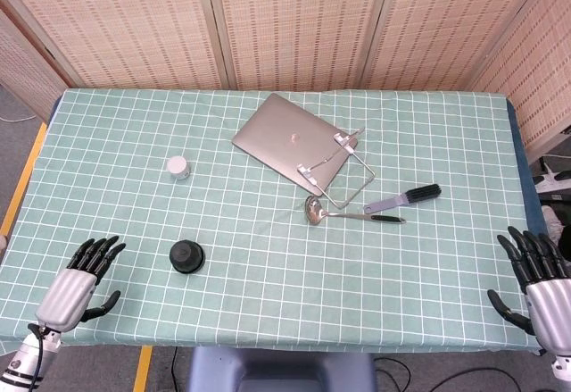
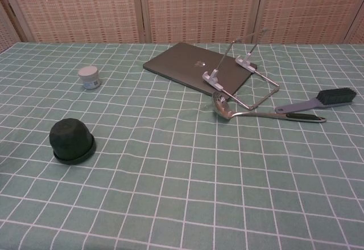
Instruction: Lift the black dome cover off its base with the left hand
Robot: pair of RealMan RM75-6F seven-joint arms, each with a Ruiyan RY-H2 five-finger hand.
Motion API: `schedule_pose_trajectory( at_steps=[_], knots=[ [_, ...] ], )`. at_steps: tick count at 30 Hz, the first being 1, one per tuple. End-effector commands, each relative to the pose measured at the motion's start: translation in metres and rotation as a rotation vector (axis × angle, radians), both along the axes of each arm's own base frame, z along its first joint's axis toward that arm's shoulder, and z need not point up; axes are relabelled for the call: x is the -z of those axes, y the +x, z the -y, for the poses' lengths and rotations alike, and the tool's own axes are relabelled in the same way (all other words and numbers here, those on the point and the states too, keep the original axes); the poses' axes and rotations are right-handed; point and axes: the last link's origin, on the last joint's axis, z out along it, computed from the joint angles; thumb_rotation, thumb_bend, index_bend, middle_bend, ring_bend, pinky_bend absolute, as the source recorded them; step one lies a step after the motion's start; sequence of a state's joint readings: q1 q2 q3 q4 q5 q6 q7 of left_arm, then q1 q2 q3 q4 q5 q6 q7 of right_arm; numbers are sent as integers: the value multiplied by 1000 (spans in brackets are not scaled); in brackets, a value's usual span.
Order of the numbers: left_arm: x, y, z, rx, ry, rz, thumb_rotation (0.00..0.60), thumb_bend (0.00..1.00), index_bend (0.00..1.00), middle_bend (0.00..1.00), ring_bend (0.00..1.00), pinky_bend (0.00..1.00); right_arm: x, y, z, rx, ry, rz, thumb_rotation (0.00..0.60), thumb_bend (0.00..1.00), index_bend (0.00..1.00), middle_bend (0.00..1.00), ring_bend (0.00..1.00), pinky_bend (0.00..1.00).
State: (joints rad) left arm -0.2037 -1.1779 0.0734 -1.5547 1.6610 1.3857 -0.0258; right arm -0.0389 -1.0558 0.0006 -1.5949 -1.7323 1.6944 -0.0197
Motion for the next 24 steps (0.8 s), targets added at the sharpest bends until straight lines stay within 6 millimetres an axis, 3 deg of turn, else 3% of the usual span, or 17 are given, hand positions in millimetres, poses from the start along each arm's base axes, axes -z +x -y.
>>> schedule_pose_trajectory(
  at_steps=[1,7,13,19,24],
  knots=[
    [3,3,-1,-11,-21,41,600,352,0,0,0,58,1,0,0,-3,18,4,600,224,0,0,0,0],
    [9,31,-23,111,-109,114,600,349,0,0,0,92,-1,2,-2,-10,22,19,600,224,0,0,0,0],
    [12,80,-63,83,-421,170,600,319,0,0,0,97,5,1,-1,-9,80,17,600,224,0,0,0,0],
    [33,110,-90,120,-475,69,600,312,0,0,0,76,2,2,-1,-5,106,40,600,224,0,0,0,0],
    [47,121,-107,103,-513,-14,600,310,0,0,0,74,3,0,2,6,132,46,600,224,0,0,0,0]
  ],
)
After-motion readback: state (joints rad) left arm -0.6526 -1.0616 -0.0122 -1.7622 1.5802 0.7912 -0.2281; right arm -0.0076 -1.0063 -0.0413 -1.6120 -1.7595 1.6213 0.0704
